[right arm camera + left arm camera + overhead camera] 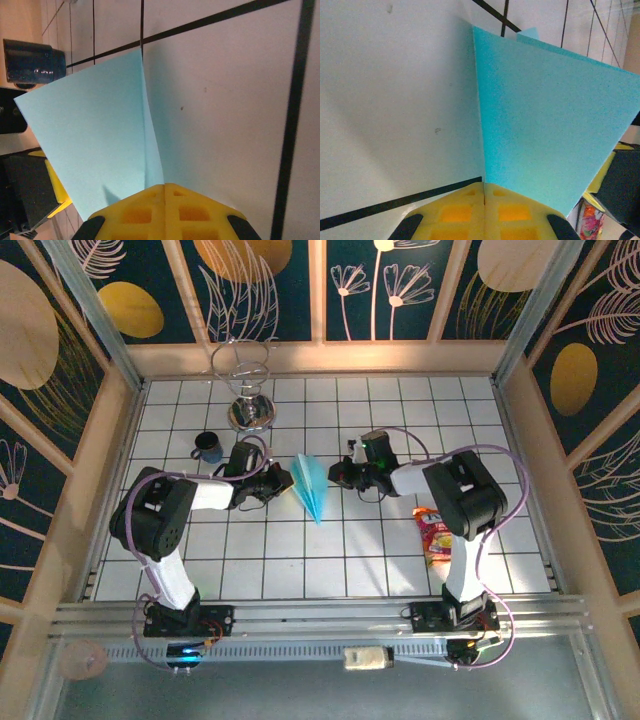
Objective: Fold a paper plane with a square sheet of paper (pick it up from the middle)
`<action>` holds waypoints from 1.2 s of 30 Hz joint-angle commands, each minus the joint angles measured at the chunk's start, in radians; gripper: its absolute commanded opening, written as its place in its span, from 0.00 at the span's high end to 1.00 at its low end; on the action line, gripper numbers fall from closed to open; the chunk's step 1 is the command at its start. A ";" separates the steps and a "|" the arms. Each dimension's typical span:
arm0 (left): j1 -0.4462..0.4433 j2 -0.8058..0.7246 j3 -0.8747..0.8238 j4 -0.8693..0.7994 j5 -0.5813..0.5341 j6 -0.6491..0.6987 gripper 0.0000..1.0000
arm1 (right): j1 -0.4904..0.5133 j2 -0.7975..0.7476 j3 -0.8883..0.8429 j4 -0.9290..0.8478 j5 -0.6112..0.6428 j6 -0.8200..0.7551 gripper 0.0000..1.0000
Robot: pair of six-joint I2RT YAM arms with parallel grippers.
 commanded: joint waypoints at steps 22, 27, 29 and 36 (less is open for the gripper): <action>-0.005 -0.026 -0.064 0.096 -0.022 -0.056 1.00 | 0.003 -0.095 -0.043 -0.072 0.144 -0.012 0.94; -0.005 -0.031 -0.037 0.072 0.004 -0.031 1.00 | 0.046 -0.157 0.040 -0.223 0.256 -0.101 0.70; -0.005 -0.033 -0.030 0.060 0.003 -0.024 1.00 | 0.074 -0.168 0.062 -0.273 0.301 -0.131 0.65; -0.005 -0.029 -0.028 0.046 0.002 -0.015 1.00 | 0.190 -0.148 0.112 -0.363 0.367 -0.161 0.55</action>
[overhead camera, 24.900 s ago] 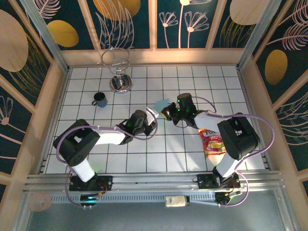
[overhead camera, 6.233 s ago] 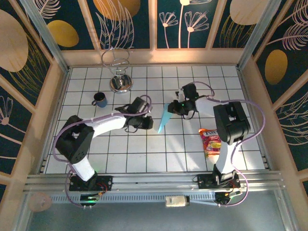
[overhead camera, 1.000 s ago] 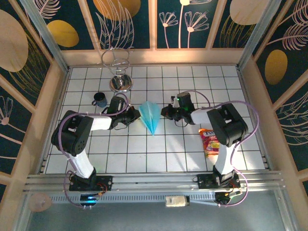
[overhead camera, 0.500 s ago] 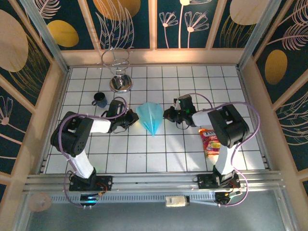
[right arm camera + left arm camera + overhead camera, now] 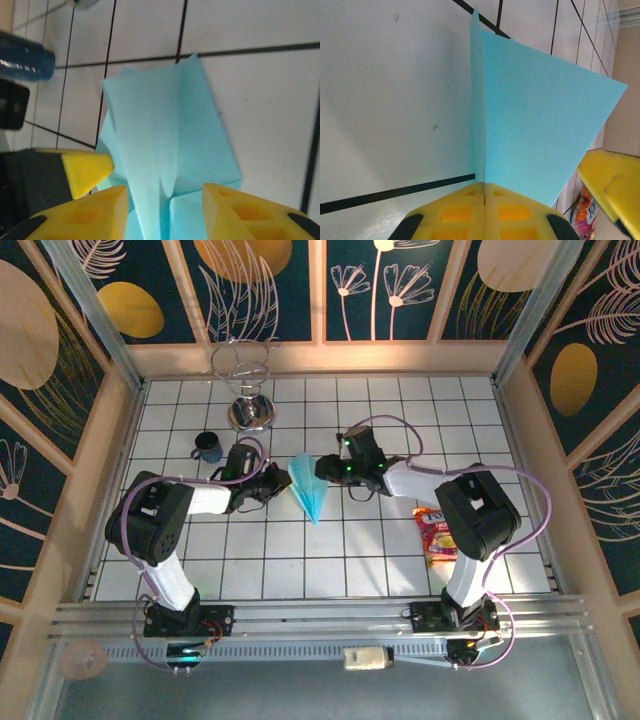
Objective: Fold a paper plane with a square sheet of paper (pick it up from the middle)
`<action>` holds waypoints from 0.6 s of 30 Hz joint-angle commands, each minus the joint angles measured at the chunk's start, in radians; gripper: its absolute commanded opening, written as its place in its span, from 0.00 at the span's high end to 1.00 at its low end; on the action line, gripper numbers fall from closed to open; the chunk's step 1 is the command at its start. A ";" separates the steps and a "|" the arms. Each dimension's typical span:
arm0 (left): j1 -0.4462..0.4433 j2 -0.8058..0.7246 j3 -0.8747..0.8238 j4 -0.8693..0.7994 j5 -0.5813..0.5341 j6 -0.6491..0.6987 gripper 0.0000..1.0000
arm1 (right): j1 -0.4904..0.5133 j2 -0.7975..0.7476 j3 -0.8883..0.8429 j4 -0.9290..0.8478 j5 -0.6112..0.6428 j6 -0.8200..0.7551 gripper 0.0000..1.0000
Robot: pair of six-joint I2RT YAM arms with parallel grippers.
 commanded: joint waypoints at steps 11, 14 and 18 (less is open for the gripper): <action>-0.005 0.011 0.025 -0.023 0.021 0.027 1.00 | 0.104 0.075 0.079 -0.133 0.034 -0.052 0.42; -0.005 0.009 0.026 -0.025 0.021 0.028 1.00 | 0.118 0.088 0.097 -0.153 0.037 -0.061 0.42; -0.005 0.009 0.028 -0.025 0.024 0.028 1.00 | 0.133 0.099 0.119 -0.182 0.061 -0.072 0.42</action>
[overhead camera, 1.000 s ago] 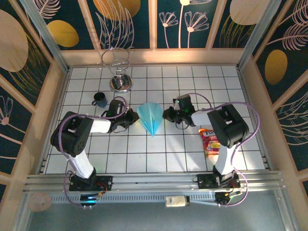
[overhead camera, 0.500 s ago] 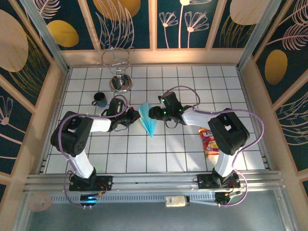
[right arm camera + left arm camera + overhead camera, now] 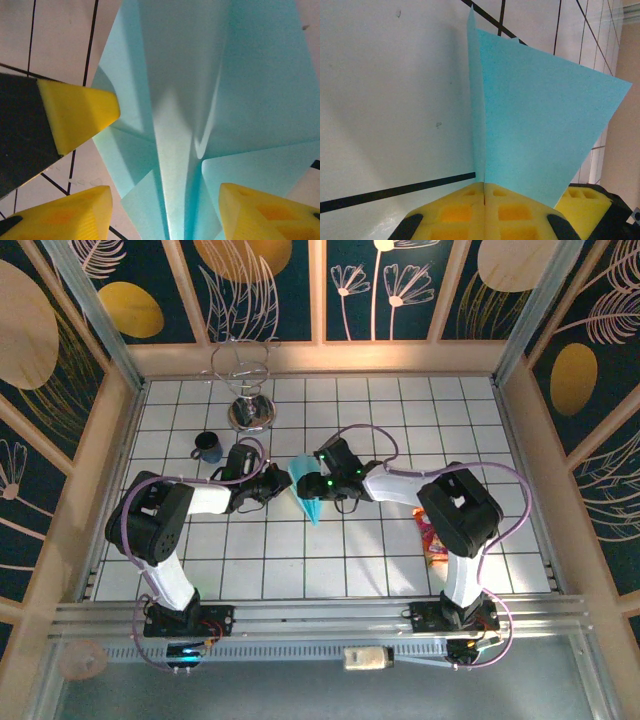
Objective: Fold a paper plane with a square sheet of paper (pick it up from the middle)
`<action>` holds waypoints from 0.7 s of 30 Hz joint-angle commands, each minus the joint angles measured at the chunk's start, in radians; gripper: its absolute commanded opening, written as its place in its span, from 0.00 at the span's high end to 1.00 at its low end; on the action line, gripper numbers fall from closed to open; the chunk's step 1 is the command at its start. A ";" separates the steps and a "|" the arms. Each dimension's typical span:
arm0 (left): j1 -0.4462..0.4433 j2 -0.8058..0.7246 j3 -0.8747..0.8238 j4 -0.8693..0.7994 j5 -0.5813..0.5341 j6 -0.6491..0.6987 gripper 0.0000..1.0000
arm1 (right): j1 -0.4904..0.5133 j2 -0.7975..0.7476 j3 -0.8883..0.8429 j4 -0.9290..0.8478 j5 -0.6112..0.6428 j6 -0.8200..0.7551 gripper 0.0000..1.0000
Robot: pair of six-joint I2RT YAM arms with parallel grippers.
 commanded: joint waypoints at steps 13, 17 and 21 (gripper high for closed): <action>-0.005 0.012 0.028 -0.017 0.024 0.017 1.00 | 0.033 0.056 0.081 -0.112 0.115 -0.027 0.54; -0.005 0.010 0.027 -0.021 0.020 0.019 1.00 | 0.033 0.054 0.085 -0.124 0.133 -0.018 0.62; -0.004 0.010 0.027 -0.023 0.019 0.020 1.00 | 0.033 0.053 0.083 -0.126 0.133 -0.009 0.68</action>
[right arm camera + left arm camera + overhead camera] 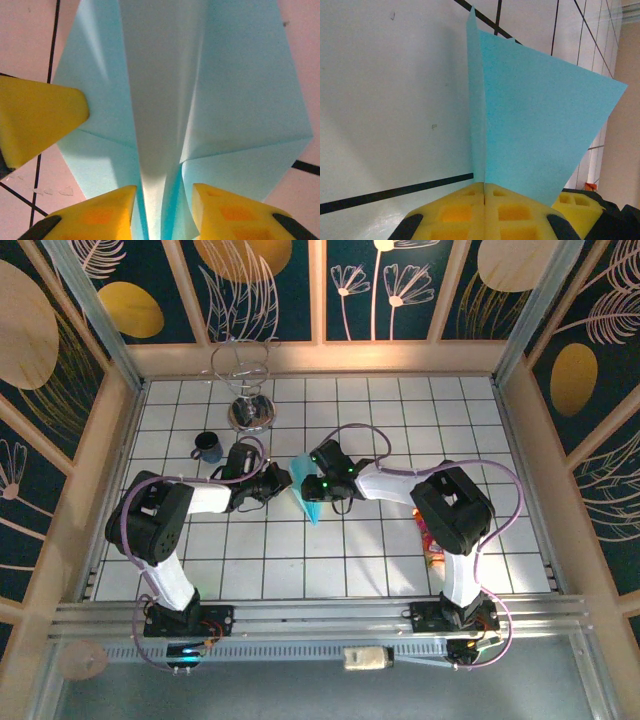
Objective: Fold a paper plane with a square sheet of paper (pick it up from the middle)
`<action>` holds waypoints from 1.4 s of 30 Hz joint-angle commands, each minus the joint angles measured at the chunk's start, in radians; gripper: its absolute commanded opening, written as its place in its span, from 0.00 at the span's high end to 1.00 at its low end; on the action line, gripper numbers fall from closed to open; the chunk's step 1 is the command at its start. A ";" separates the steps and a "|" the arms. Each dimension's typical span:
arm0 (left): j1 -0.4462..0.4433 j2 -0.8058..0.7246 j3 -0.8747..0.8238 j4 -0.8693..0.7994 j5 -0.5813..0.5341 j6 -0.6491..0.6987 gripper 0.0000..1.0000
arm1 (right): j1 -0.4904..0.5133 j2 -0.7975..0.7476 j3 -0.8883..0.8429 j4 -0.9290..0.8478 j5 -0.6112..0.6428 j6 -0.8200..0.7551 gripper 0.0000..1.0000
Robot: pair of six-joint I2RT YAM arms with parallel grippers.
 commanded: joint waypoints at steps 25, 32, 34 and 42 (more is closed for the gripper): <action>0.055 -0.239 0.054 -0.337 -0.346 0.192 0.45 | -0.179 0.014 0.114 -0.171 0.207 -0.027 0.91; 0.068 -0.295 0.039 -0.399 -0.469 0.243 0.19 | -0.283 0.133 0.274 -0.248 0.187 -0.123 0.91; 0.069 -0.311 0.034 -0.411 -0.504 0.261 0.13 | -0.302 0.166 0.316 -0.262 0.169 -0.152 0.90; 0.072 -0.332 0.025 -0.422 -0.540 0.282 0.06 | -0.320 0.266 0.436 -0.348 0.133 -0.202 0.85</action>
